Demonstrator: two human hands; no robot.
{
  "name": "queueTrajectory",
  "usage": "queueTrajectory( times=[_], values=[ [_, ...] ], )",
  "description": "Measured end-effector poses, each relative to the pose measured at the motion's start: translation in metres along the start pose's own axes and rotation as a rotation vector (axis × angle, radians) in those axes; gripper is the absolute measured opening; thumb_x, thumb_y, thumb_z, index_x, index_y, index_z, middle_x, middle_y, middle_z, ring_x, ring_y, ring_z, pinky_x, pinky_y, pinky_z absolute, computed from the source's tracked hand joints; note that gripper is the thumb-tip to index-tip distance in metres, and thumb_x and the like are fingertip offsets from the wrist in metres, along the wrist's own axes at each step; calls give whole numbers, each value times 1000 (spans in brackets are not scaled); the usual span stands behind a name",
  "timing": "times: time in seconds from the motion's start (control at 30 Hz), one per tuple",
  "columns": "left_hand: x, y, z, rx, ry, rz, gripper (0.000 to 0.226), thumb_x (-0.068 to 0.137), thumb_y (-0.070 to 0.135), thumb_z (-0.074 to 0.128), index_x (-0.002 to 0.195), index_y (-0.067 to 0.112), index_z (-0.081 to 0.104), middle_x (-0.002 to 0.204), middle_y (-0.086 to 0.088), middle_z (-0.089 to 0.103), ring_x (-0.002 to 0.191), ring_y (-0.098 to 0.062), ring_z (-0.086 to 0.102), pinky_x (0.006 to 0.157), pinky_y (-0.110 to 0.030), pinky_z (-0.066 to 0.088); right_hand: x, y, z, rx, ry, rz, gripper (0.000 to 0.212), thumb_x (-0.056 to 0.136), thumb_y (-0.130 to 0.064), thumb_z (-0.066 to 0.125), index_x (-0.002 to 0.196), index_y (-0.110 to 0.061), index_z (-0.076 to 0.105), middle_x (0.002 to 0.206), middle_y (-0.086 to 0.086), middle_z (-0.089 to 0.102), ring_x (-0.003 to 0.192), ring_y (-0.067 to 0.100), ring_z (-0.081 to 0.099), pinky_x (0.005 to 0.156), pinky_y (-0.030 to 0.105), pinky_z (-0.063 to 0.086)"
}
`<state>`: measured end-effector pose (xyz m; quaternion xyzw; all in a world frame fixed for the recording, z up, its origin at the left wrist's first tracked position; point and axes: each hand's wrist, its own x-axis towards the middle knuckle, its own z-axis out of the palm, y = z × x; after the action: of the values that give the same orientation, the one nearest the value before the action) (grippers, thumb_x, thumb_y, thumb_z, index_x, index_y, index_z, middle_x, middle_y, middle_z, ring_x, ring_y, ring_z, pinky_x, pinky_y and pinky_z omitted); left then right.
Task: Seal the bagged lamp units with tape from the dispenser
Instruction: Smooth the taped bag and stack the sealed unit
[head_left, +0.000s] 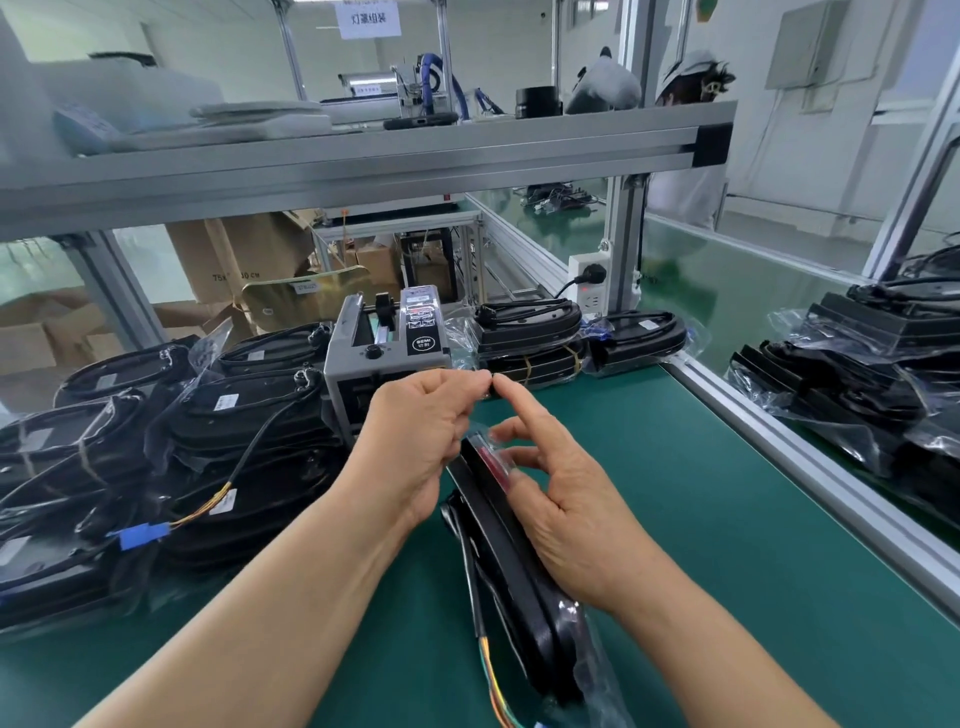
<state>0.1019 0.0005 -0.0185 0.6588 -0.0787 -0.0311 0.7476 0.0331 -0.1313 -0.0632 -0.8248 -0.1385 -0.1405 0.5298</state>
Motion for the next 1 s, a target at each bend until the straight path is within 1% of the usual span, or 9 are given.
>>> queueTrajectory(
  times=[0.2, 0.27, 0.37, 0.4, 0.5, 0.63, 0.7, 0.77, 1.0],
  values=[
    [-22, 1, -12, -159, 169, 57, 38, 95, 12, 63, 58, 18, 67, 56, 3, 43, 47, -6, 33, 40, -14, 29, -1, 0, 6, 90, -37, 26, 80, 99, -23, 54, 141, -70, 5, 125, -29, 48, 108, -1, 59, 84, 15, 50],
    [-37, -2, -19, 14, 215, 149, 28, 94, 15, 66, 67, 20, 71, 52, 11, 50, 46, -3, 40, 44, -13, 34, 2, 2, 5, 93, -57, 65, 69, 100, -26, 54, 147, -59, 17, 124, -24, 55, 108, 2, 62, 87, 18, 52],
    [-67, -14, -25, 405, 240, 513, 16, 90, 21, 71, 75, 28, 73, 66, 14, 61, 58, 0, 53, 57, -8, 39, 4, 4, 3, 61, -81, 164, 53, 100, -15, 47, 148, -36, 40, 130, -14, 60, 106, 24, 66, 95, 40, 53],
    [-75, -19, -26, 495, 216, 640, 12, 89, 20, 71, 78, 27, 73, 73, 11, 61, 67, -4, 57, 63, -8, 40, 4, 5, 2, 32, -78, 186, 49, 99, -13, 46, 145, -32, 46, 130, -11, 62, 109, 27, 64, 97, 41, 52],
    [-88, -39, -25, 594, 119, 826, 3, 86, 16, 72, 86, 14, 74, 80, 3, 60, 75, -11, 59, 71, -13, 43, 6, 3, -3, 8, -72, 211, 43, 98, -14, 45, 137, -26, 58, 130, -11, 65, 113, 3, 62, 98, 18, 48],
    [-97, -57, -23, 684, 83, 937, 14, 89, 20, 70, 88, 7, 76, 82, 4, 60, 73, -7, 59, 65, -20, 50, 6, 8, -4, 69, -61, 268, 39, 97, -13, 45, 129, -26, 64, 95, -30, 69, 80, -5, 66, 73, 12, 48],
    [-96, -61, -22, 742, 78, 990, 17, 90, 21, 69, 88, 6, 77, 81, 3, 61, 71, -10, 60, 62, -25, 51, 5, 13, -1, 183, -57, 325, 38, 97, -13, 46, 127, -26, 65, 111, -17, 71, 99, -2, 66, 95, 29, 52],
    [-93, -62, -20, 795, 85, 1036, 19, 91, 20, 69, 86, 4, 77, 78, 0, 61, 67, -17, 60, 58, -32, 52, 4, 17, 2, 301, -64, 361, 37, 98, -13, 46, 127, -24, 65, 126, -4, 68, 118, 15, 63, 110, 44, 45],
    [-84, -59, -17, 917, 136, 1131, 17, 90, 18, 71, 83, 4, 77, 72, -4, 61, 60, -23, 58, 53, -40, 50, 6, 24, 2, 407, -50, 350, 36, 91, -18, 49, 122, -27, 66, 118, -3, 72, 110, 14, 68, 105, 39, 49]
  ],
)
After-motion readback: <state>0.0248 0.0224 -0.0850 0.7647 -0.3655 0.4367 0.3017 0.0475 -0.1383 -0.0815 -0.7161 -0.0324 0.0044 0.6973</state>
